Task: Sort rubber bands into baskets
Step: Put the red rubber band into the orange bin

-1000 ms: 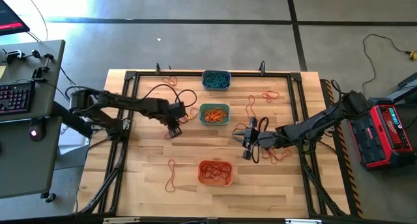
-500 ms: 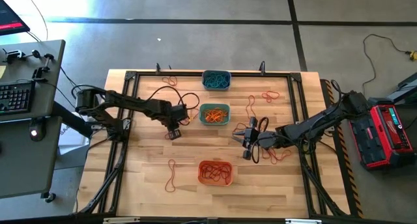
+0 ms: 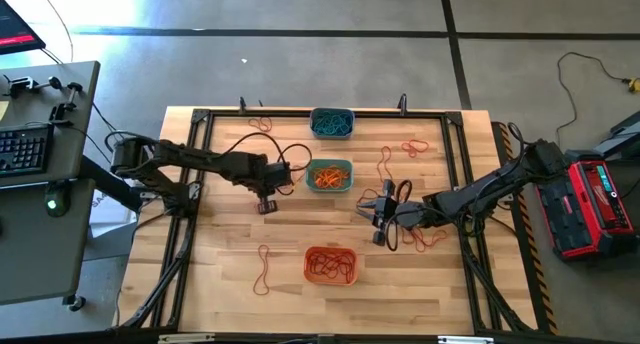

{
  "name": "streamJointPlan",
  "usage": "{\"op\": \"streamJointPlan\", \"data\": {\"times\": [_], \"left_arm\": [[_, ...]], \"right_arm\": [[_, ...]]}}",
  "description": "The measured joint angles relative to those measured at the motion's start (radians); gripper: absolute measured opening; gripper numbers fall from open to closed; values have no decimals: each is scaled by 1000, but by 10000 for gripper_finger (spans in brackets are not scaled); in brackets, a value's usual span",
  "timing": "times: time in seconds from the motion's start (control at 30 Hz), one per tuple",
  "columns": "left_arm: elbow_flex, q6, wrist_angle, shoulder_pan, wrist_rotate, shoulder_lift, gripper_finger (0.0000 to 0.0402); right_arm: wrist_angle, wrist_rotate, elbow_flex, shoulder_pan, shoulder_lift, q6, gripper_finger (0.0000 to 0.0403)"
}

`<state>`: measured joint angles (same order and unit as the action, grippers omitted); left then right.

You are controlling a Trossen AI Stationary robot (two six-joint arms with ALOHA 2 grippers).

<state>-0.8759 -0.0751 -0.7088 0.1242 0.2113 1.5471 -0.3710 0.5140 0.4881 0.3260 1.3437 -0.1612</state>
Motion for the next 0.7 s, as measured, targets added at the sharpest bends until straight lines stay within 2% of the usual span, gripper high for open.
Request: {"op": "streamJointPlan", "data": {"times": [0.23, 0.37, 0.43, 0.57, 0.7], "left_arm": [[-137, 1, -30, -101, 21, -24, 0], [-206, 17, -44, -180, 135, -24, 0], [-233, 16, -41, -215, 161, -24, 0], [-269, 0, 4, -283, 171, -24, 0], [-289, 0, 120, -352, 170, -24, 0]], "right_arm": [[5, -1, 0, 0, 0, -6, 74], [15, -1, 0, 0, 0, -6, 74], [18, -1, 0, 0, 0, -6, 74], [21, -1, 0, 0, 0, -6, 74], [21, -1, 0, 0, 0, -6, 74]]}}
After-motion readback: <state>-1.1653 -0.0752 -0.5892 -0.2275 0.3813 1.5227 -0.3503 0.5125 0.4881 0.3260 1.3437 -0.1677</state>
